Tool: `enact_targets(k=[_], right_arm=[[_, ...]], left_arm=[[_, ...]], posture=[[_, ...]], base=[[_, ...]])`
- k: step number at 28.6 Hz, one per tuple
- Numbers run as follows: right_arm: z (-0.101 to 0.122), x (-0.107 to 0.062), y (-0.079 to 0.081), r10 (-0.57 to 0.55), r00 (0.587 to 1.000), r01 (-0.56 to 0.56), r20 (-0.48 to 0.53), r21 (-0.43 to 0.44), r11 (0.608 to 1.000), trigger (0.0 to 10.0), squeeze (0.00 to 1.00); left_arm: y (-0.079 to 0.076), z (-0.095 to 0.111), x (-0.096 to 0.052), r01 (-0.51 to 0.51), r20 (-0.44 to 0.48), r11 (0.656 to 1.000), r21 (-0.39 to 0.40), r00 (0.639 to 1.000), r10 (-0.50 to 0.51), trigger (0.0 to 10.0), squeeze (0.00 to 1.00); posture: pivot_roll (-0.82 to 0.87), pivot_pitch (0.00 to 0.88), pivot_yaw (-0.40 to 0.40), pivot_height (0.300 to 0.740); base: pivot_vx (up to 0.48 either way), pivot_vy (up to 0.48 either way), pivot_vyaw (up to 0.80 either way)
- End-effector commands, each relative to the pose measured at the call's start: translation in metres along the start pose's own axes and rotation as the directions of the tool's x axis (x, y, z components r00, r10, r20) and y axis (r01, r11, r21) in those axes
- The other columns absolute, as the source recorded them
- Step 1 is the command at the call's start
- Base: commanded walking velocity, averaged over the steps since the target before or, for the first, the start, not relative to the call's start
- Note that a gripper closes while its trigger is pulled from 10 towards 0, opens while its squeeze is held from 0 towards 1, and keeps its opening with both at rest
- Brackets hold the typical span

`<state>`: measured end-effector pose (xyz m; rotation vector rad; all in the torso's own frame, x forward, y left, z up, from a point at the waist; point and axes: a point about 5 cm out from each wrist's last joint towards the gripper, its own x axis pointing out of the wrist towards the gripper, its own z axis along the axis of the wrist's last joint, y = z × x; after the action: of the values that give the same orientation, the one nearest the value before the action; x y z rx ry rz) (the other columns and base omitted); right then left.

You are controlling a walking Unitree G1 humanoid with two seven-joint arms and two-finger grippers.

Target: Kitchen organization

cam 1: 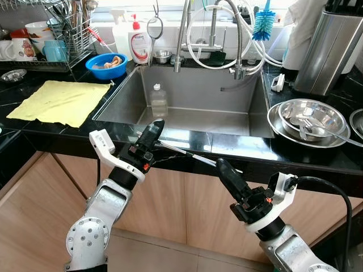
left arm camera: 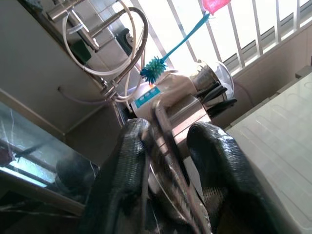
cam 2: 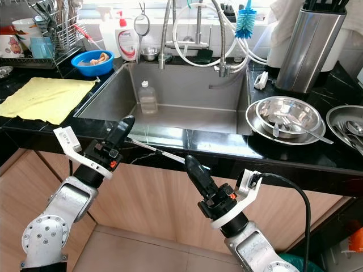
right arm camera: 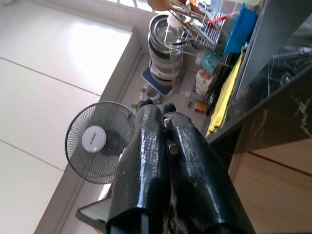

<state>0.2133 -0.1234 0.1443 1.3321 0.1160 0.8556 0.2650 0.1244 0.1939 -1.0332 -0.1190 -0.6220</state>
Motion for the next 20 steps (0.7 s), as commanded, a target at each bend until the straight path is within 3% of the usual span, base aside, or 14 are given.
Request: enact_targets(k=[1, 11, 16, 17, 18, 20], right_arm=[[0.002, 0.0032, 0.0017, 0.022, 1.0, -0.022, 0.016, 0.005, 1.0, 10.0, 0.0], [0.0025, 0.0053, 0.0009, 0.026, 0.999, -0.026, 0.023, -0.006, 1.0, 10.0, 0.0], [0.0058, 0.0067, 0.0032, 0.03, 0.999, -0.027, 0.045, -0.062, 0.998, 10.0, 0.0], [0.0057, 0.0069, 0.0042, 0.035, 0.998, -0.032, 0.042, -0.067, 0.997, 10.0, 0.46], [0.0054, 0.007, 0.005, 0.042, 0.998, -0.039, 0.04, -0.072, 0.997, 10.0, 1.0], [0.0056, 0.0071, 0.0049, 0.044, 0.998, -0.041, 0.04, -0.073, 0.997, 10.0, 1.0]], left_arm=[[-0.0065, 0.0026, -0.0021, 0.03, -0.005, 0.999, 0.01, 1.0, -0.03, 0.0, 0.0], [-0.0077, 0.0027, -0.0025, 0.047, -0.017, 0.999, -0.012, 0.999, -0.047, 0.0, 0.0], [-0.0068, 0.0048, -0.003, 0.048, 0.01, 0.998, -0.047, 0.999, -0.048, 0.0, 0.0], [-0.0066, 0.0056, -0.0031, 0.048, 0.016, 0.998, -0.051, 0.999, -0.047, 0.0, 0.0], [-0.006, 0.0064, -0.0034, 0.042, 0.018, 0.998, -0.046, 0.999, -0.041, 0.0, 0.0], [-0.0057, 0.0064, -0.004, 0.04, 0.016, 0.998, -0.046, 0.999, -0.039, 0.0, 0.0]], posture=[[-0.05, 0.0, 0.073, 0.74], [-0.05, 0.0, 0.074, 0.74], [-0.05, 0.0, 0.072, 0.74], [-0.05, 0.0, 0.071, 0.74], [-0.05, 0.0, 0.071, 0.74], [-0.05, 0.0, 0.071, 0.74]], base=[[0.0, 0.0, 0.0], [0.0, 0.0, 0.0], [0.0, 0.0, 0.0], [0.0, 0.0, 0.0], [0.0, 0.0, 0.0], [0.0, 0.0, 0.0]])
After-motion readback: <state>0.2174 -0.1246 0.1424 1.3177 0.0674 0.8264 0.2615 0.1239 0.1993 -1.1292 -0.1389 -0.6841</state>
